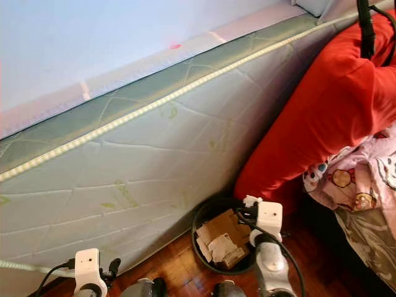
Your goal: Clean up the room
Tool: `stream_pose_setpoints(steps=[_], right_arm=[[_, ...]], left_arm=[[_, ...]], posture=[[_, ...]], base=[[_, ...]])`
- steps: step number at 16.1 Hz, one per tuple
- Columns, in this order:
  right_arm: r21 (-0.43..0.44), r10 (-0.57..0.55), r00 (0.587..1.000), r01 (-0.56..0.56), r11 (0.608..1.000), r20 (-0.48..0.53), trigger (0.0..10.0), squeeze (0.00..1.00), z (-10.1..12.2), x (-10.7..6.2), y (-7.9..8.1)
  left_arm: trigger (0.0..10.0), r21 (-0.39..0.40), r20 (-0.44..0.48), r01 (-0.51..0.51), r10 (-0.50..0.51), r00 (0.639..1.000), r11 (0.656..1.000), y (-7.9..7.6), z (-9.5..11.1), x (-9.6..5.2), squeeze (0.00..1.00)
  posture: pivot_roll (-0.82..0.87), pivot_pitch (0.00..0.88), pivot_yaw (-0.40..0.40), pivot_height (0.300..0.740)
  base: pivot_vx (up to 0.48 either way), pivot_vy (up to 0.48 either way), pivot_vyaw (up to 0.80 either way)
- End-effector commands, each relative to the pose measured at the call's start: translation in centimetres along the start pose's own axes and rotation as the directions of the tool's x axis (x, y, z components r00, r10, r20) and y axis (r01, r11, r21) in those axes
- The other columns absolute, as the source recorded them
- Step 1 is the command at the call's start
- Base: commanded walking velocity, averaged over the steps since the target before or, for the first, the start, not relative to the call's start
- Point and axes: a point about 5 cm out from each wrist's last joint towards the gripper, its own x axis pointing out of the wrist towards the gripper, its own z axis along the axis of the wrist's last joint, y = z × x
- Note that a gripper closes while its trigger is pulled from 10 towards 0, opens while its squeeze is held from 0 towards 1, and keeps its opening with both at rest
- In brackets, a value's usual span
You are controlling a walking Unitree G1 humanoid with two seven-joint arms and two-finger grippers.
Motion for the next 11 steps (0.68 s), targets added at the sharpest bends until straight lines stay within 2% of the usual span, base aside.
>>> stream_pose_setpoints(steps=[1, 3, 11], right_arm=[[0.007, -0.001, 1.000, 0.001, 1.000, -0.023, 10.0, 0.00, -0.40, -0.19, 0.15], [-0.008, 0.002, 1.000, -0.002, 1.000, -0.010, 10.0, 0.00, -0.27, -0.20, 0.15], [-0.005, 0.029, 0.999, -0.029, 1.000, -0.022, 10.0, 0.00, -0.19, -0.04, 0.62]], left_arm=[[10.0, 0.000, -0.032, 0.002, -0.002, 0.999, 1.000, 0.00, -1.09, -0.54, 0.00], [10.0, -0.002, -0.023, 0.006, -0.006, 1.000, 1.000, -0.17, -1.02, -0.55, 0.00], [10.0, -0.003, -0.014, -0.011, 0.010, 1.000, 1.000, -0.06, -0.91, -0.56, 0.00]], posture=[[0.00, 0.229, -0.006, 0.705], [0.00, 0.224, -0.007, 0.675], [0.03, 0.231, -0.015, 0.675]], base=[[0.000, 0.000, 0.00], [0.000, 0.000, 0.00], [0.000, 0.000, 0.00]])
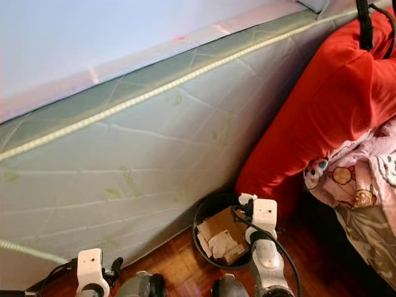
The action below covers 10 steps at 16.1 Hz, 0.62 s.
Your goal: Clean up the room
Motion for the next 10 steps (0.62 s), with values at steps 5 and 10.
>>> stream_pose_setpoints(steps=[5, 10], right_arm=[[0.001, 0.020, 0.999, -0.019, 1.000, -0.037, 10.0, 0.00, -0.56, -0.16, 0.01], [0.003, 0.033, 0.999, -0.033, 0.999, -0.037, 10.0, 0.00, -0.44, -0.04, -0.10]], left_arm=[[10.0, -0.022, -0.024, -0.022, 0.022, 0.999, 0.999, -0.05, -0.96, -0.52, 0.00], [10.0, -0.032, -0.018, -0.027, 0.026, 0.999, 0.999, -0.18, -0.92, -0.51, 0.00]], posture=[[0.04, 0.236, -0.030, 0.675], [0.04, 0.238, -0.042, 0.675]], base=[[0.000, 0.000, 0.00], [0.000, 0.000, 0.00]])
